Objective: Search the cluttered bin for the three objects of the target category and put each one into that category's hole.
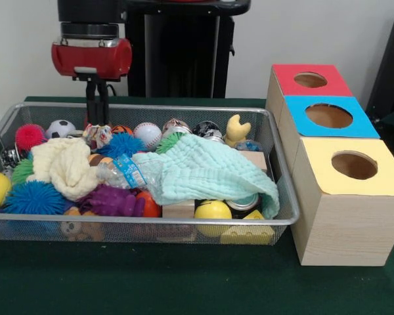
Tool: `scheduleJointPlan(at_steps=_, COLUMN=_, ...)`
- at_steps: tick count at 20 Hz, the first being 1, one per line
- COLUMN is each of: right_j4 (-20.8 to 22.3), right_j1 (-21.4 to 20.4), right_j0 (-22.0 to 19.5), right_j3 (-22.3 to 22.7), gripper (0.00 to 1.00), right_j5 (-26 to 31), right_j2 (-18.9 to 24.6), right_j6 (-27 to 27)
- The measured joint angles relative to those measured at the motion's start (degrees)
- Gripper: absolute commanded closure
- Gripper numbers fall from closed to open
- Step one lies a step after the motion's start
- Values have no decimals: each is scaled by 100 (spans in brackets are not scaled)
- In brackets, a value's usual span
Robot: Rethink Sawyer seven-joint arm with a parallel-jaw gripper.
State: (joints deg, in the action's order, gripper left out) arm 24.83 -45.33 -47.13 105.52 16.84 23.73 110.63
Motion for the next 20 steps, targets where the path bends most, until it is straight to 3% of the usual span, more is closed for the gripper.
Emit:
scheduleJointPlan(at_steps=6, right_j4=127, right_j1=5, right_j0=-150, right_j3=-1, gripper=100, right_j5=116, right_j2=127, right_j6=0)
scheduleJointPlan(at_steps=20, right_j4=794, right_j1=246, right_j0=-20, right_j3=42, gripper=100, right_j5=115, right_j2=204, right_j6=0)
